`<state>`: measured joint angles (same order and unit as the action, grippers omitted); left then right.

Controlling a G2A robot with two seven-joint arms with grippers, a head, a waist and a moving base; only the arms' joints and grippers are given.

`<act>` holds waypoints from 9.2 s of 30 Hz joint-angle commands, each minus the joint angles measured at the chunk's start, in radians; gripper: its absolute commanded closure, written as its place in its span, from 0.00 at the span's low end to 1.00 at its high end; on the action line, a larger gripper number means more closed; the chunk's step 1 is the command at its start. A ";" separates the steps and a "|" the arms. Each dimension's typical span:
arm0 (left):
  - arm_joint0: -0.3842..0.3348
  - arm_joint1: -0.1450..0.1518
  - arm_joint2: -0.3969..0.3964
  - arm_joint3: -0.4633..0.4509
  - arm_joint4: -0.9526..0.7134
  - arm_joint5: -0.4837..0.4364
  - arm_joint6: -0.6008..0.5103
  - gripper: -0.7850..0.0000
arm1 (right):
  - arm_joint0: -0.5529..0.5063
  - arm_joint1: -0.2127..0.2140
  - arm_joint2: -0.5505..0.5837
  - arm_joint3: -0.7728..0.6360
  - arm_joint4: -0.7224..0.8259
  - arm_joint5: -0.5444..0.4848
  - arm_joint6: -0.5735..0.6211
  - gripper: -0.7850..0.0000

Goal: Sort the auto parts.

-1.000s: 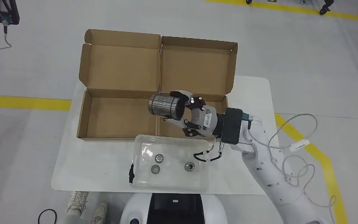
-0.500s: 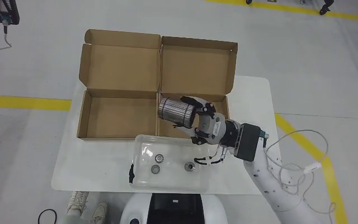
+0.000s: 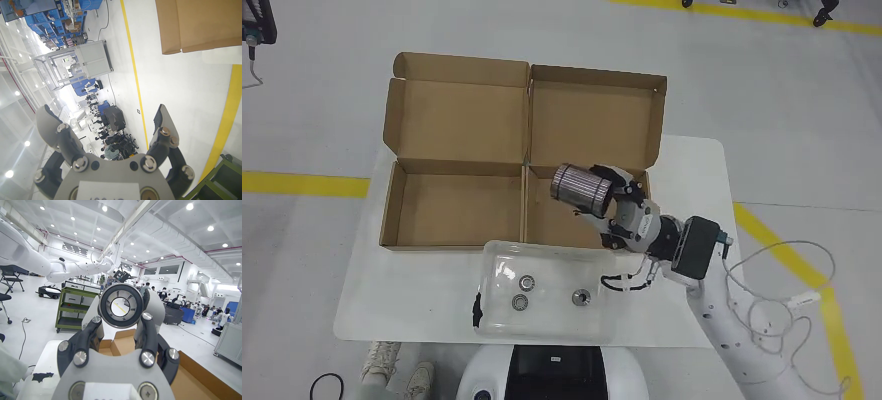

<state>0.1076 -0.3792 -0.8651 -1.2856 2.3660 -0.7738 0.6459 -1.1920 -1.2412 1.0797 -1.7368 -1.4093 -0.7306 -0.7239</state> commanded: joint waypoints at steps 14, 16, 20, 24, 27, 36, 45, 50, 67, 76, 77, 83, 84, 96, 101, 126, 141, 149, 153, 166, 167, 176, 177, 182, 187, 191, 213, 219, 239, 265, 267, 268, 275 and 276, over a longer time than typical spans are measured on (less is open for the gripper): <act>0.000 0.000 0.000 0.000 0.000 0.000 0.000 0.00 | -0.001 0.008 0.025 -0.061 0.058 0.156 0.842 1.00; 0.000 0.000 0.000 0.000 0.000 0.000 0.000 0.00 | 0.012 0.005 0.011 -0.071 0.095 0.156 0.926 1.00; 0.000 0.000 0.000 0.000 0.000 0.000 0.000 0.00 | 0.052 -0.003 -0.025 -0.023 0.150 0.181 1.111 1.00; 0.000 0.000 0.000 0.000 0.000 0.000 0.000 0.00 | 0.124 -0.018 -0.079 0.091 0.223 0.236 1.317 1.00; 0.000 0.000 0.000 0.000 0.000 0.000 0.000 0.00 | 0.173 -0.033 -0.111 0.179 0.287 0.253 1.336 1.00; 0.000 0.000 0.000 0.000 0.000 0.000 0.000 0.00 | 0.257 -0.062 -0.187 0.341 0.329 0.250 1.294 1.00; 0.000 0.000 0.000 0.000 0.000 0.000 0.000 0.00 | 0.308 -0.083 -0.243 0.410 0.331 0.247 1.304 1.00; 0.000 0.000 0.000 0.000 0.000 0.000 0.000 0.00 | 0.336 -0.096 -0.274 0.462 0.331 0.247 1.324 1.00; 0.000 0.000 0.000 0.000 0.000 0.000 0.000 0.00 | 0.383 -0.120 -0.304 0.509 0.362 0.234 1.345 0.36; 0.000 0.000 0.000 0.000 0.000 0.000 0.000 0.00 | 0.341 -0.095 -0.250 0.351 0.347 0.185 1.379 0.27; 0.000 0.000 0.000 0.000 0.000 0.000 0.000 0.00 | 0.333 -0.091 -0.243 0.323 0.344 0.179 1.390 0.27; 0.000 0.000 0.000 0.000 0.000 0.000 0.000 0.00 | 0.251 -0.061 -0.180 0.118 0.334 0.150 1.466 0.14; 0.000 0.000 0.000 0.000 0.000 0.000 0.000 0.00 | 0.232 -0.055 -0.166 0.082 0.329 0.150 1.479 0.14; 0.000 0.000 0.000 0.000 0.000 0.000 0.000 0.00 | 0.044 0.002 -0.074 -0.181 0.409 0.043 1.696 0.19; 0.000 0.000 0.000 0.000 0.000 0.000 0.000 0.00 | -0.042 0.024 -0.032 -0.249 0.415 0.033 1.713 0.28; 0.000 0.000 0.000 0.000 0.000 0.000 0.000 0.00 | -0.180 0.071 -0.127 -0.236 0.238 -0.027 1.735 0.27; 0.000 0.000 0.000 0.000 0.000 0.000 0.000 0.00 | -0.170 0.084 -0.165 -0.155 0.130 0.023 1.700 0.40; 0.000 0.000 0.000 0.000 0.000 0.000 0.000 0.00 | -0.123 0.077 -0.214 -0.106 0.131 0.043 1.714 0.61; 0.000 0.000 0.000 0.000 0.000 0.000 0.000 0.00 | -0.104 0.074 -0.233 -0.099 0.125 0.050 1.720 1.00; 0.000 0.000 0.000 0.000 0.000 0.000 0.000 0.00 | -0.088 0.082 -0.221 -0.189 0.076 0.039 1.533 1.00; 0.000 0.000 0.000 0.000 0.000 0.000 0.000 0.00 | -0.084 0.082 -0.220 -0.196 0.067 0.039 1.511 1.00; 0.000 0.000 0.000 0.000 0.000 0.000 0.000 0.00 | -0.019 0.074 -0.191 -0.226 0.052 0.069 1.209 1.00; 0.000 0.000 0.000 0.000 0.000 0.000 0.000 0.00 | -0.009 0.072 -0.186 -0.222 0.055 0.069 1.172 1.00; 0.000 0.000 0.000 0.000 0.000 0.000 0.000 0.00 | 0.043 0.065 -0.167 -0.204 0.083 0.059 1.001 1.00; 0.000 0.000 0.000 0.000 0.000 0.000 0.000 0.00 | 0.093 0.056 -0.162 -0.171 0.113 0.051 0.870 1.00; 0.000 0.000 0.000 0.000 0.000 0.000 0.000 0.00 | 0.133 0.045 -0.160 -0.119 0.157 0.047 0.734 1.00; 0.000 0.000 0.000 0.000 0.000 0.000 0.000 0.00 | 0.045 0.032 -0.086 0.009 0.142 0.102 0.139 1.00; 0.000 0.000 0.000 0.000 0.000 0.000 0.000 0.00 | -0.016 0.041 -0.040 -0.003 0.127 0.095 0.045 1.00; 0.000 0.000 0.000 0.000 0.000 0.000 0.000 0.00 | -0.068 0.044 0.006 0.048 0.112 0.126 0.095 1.00; 0.000 0.000 0.000 0.000 0.000 0.000 0.000 0.00 | -0.025 0.042 0.009 -0.014 0.159 0.314 1.078 1.00; 0.000 0.000 0.000 0.000 0.000 0.000 0.000 0.00 | -0.010 0.039 -0.001 0.002 0.177 0.320 1.129 1.00; 0.000 0.000 0.000 0.000 0.000 0.000 0.000 0.00 | -0.001 0.038 -0.007 0.010 0.180 0.326 1.155 1.00; 0.000 0.000 0.000 0.000 0.000 0.000 0.000 0.00 | 0.060 0.023 -0.062 0.079 0.190 0.381 1.323 1.00; 0.000 0.000 0.000 0.000 0.000 0.000 0.000 0.00 | 0.070 0.020 -0.072 0.091 0.189 0.388 1.351 1.00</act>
<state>0.1076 -0.3792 -0.8651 -1.2856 2.3660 -0.7738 0.6459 -1.1337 -1.2183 1.0184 -1.6596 -1.2192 -0.3503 0.5933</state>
